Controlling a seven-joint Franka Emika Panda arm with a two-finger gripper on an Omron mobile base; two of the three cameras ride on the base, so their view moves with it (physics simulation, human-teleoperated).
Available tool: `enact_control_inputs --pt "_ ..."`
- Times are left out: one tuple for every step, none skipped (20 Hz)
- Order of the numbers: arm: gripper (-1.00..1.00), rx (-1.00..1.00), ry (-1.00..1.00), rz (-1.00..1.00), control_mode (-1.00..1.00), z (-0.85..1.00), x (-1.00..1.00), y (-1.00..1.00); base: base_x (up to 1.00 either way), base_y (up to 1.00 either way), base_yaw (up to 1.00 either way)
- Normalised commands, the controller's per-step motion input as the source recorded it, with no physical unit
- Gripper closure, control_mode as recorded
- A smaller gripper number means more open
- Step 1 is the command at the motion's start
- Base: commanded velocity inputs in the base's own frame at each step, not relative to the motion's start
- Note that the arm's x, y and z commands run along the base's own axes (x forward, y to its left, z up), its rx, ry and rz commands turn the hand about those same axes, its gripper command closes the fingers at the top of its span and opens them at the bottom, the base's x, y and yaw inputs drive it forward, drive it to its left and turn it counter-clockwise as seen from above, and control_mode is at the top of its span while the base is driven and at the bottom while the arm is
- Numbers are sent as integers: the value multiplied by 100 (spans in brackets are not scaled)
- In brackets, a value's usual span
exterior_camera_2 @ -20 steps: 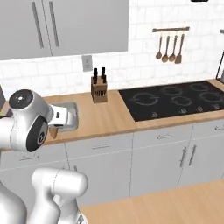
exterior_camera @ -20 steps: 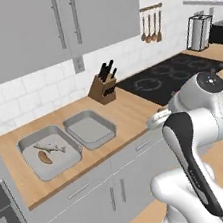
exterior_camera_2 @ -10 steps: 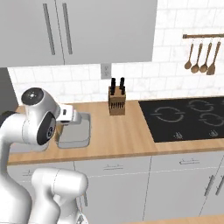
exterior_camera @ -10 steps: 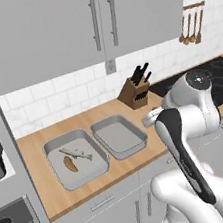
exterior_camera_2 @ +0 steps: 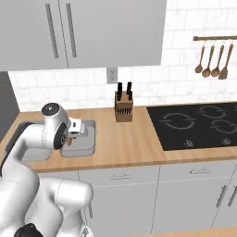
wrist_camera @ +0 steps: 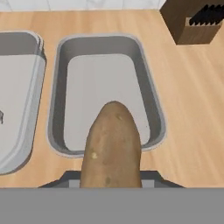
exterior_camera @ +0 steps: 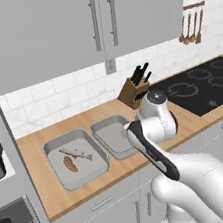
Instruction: Place one sweet potato and one fish in each tupperware on the nearby counter, to pack two identical lunches.
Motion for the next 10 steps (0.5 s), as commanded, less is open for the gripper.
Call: enact_control_inputs --pt "100 0 18 0 -100 -29 100 58 0 0 0" --pt "100 0 18 0 -100 -26 100 59 0 0 0" --pt "100 0 18 0 -100 -20 100 56 0 0 0" --pt "100 0 19 0 -100 -19 100 51 0 0 0" --pt "100 0 19 0 -100 -21 100 41 0 0 0" --pt "100 0 18 0 -100 -29 100 26 0 0 0" --pt "100 0 19 0 -100 -39 100 16 0 0 0" --pt "100 0 17 0 -100 -38 100 11 0 0 0" --pt "100 0 16 0 -100 -36 100 0 0 0 0" --pt "100 0 16 0 -100 -51 100 0 0 0 0"
